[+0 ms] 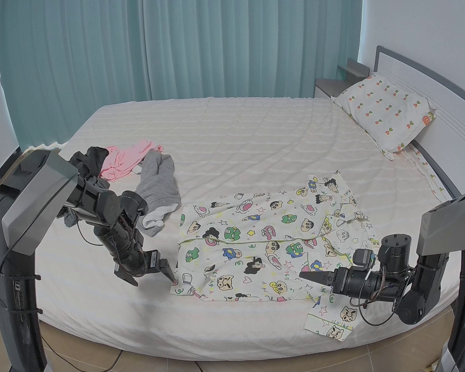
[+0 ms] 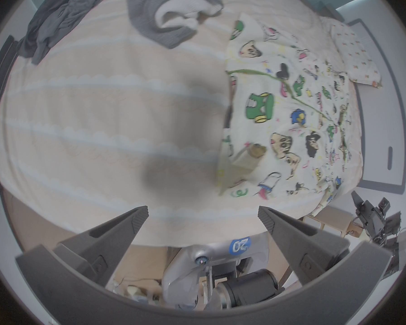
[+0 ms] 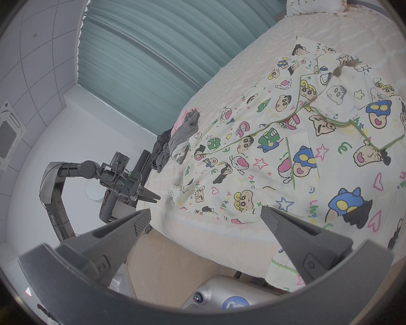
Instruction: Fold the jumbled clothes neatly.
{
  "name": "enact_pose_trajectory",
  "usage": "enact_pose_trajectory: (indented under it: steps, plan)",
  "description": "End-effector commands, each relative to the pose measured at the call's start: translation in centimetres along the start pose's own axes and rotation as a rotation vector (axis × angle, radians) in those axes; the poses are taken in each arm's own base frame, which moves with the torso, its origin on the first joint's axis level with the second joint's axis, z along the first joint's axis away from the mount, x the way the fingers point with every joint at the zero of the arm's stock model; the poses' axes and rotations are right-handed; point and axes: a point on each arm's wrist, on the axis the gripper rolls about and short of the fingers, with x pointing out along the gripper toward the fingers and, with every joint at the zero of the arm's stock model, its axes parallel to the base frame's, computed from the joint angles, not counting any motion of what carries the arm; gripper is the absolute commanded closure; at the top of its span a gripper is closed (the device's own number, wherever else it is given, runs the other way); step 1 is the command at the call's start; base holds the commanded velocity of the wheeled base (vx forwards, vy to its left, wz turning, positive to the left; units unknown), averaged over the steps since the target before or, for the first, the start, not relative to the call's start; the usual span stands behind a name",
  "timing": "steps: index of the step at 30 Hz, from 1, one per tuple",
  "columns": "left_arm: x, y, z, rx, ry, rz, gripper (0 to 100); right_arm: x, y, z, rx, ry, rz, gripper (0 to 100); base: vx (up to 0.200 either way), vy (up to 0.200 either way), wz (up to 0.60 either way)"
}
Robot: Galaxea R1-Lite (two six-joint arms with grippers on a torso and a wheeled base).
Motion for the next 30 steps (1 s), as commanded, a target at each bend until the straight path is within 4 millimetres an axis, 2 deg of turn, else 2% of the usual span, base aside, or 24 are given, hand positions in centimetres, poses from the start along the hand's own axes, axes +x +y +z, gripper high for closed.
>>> enact_pose_trajectory:
  steps: [1, 4, 11, 15, 16, 18, 26, 30]
  plan:
    - [1.7, -1.4, -1.6, 0.067, -0.034, -0.039, 0, 0.0, 0.0, -0.1, -0.006, 0.002, -0.001, 0, 0.000, 0.000, 0.00]
    - [3.7, -1.4, -2.8, 0.192, -0.128, -0.088, 0, 0.0, 0.0, -0.1, -0.007, 0.005, 0.000, 0, 0.000, 0.000, 0.00]
    - [5.3, -1.2, -5.1, 0.363, -0.254, -0.253, 0, 0.2, -0.1, -0.2, -0.007, 0.008, -0.002, 0, 0.000, 0.000, 0.00]
    - [5.3, -1.2, -5.1, 0.367, -0.270, -0.260, 0, 0.1, -0.1, -0.2, -0.005, 0.010, -0.003, 0, 0.000, 0.000, 0.00]
    - [5.2, -1.1, -5.9, 0.382, -0.267, -0.310, 0, 0.2, -0.1, -0.2, -0.006, 0.008, -0.002, 0, 0.000, 0.000, 0.00]
    - [5.3, -1.2, -6.2, 0.392, -0.258, -0.329, 0, 0.2, -0.1, -0.2, -0.007, 0.008, -0.002, 0, 0.000, 0.000, 0.00]
    - [5.6, -1.7, -6.0, 0.413, -0.267, -0.338, 0, 0.2, -0.1, -0.2, -0.007, 0.008, -0.002, 0, 0.000, 0.000, 0.00]
    - [5.4, -1.6, -5.5, 0.422, -0.338, -0.339, 0, 0.1, -0.1, -0.2, -0.007, 0.008, -0.002, 0, 0.000, 0.000, 0.00]
